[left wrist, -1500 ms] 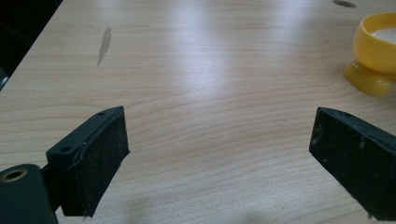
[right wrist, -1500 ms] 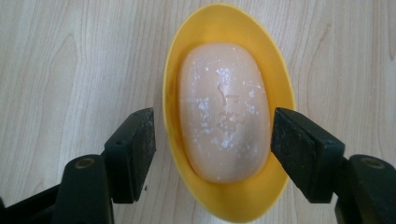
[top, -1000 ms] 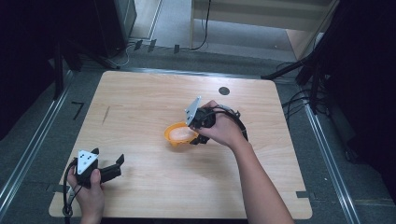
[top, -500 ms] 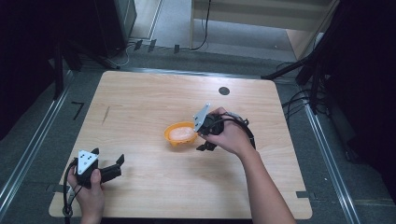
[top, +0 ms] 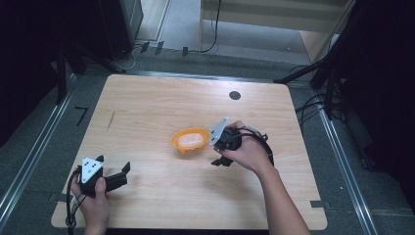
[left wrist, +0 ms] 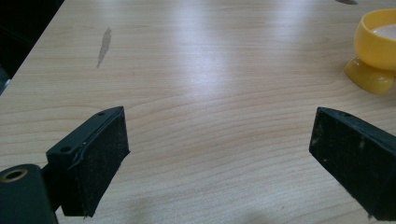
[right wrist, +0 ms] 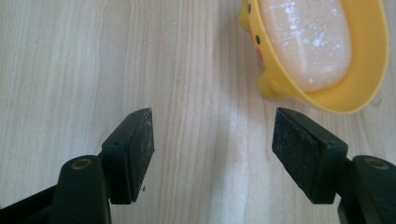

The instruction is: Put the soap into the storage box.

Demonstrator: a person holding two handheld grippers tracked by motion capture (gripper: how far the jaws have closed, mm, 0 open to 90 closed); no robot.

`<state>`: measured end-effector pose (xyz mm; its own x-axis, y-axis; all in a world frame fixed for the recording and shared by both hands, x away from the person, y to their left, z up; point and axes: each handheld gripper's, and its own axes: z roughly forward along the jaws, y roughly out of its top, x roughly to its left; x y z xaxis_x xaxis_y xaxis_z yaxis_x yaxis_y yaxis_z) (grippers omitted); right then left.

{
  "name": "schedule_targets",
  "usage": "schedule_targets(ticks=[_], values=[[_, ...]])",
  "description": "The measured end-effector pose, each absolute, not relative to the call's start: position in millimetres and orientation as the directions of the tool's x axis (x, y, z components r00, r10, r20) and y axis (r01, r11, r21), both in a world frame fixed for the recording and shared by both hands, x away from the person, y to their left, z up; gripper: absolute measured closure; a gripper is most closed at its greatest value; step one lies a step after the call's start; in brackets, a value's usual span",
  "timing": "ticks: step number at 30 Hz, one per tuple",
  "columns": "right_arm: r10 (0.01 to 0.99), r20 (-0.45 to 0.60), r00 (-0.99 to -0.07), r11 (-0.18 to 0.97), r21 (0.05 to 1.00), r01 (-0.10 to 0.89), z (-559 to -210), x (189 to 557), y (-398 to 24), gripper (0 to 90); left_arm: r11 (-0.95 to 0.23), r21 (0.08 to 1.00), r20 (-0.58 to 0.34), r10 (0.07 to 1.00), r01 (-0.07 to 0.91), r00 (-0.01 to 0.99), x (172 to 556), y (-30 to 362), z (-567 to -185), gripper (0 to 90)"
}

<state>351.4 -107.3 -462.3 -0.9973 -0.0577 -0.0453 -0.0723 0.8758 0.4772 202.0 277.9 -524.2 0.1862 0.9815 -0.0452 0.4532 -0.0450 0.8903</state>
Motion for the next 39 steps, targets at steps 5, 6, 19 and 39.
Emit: schedule_targets(ticks=[5, 6, 19, 39], values=[[-0.042, -0.042, -0.998, 0.876, 0.479, -0.057, -467.6, 345.4, -113.2, 30.8, -0.045, 0.89, -0.045, 0.982, 0.453, 0.186, 201.9, 277.8, -524.2, 5.1], [-0.04, -0.041, -0.998, 0.874, 0.483, -0.054, -469.0, 344.2, -114.6, 30.8, -0.045, 0.89, -0.045, 0.982, 0.453, 0.186, 201.9, 277.8, -524.2, 5.1], [0.008, -0.036, -0.999, 0.845, 0.534, -0.012, -478.0, 326.2, -134.8, 30.8, -0.045, 0.89, -0.045, 0.982, 0.453, 0.186, 202.0, 277.8, -524.2, 5.1], [0.098, -0.004, -0.995, 0.813, 0.578, 0.078, -498.9, 308.2, -175.7, 30.4, -0.049, 0.89, -0.041, 0.982, 0.454, 0.186, 201.8, 277.2, -524.1, 5.1]])
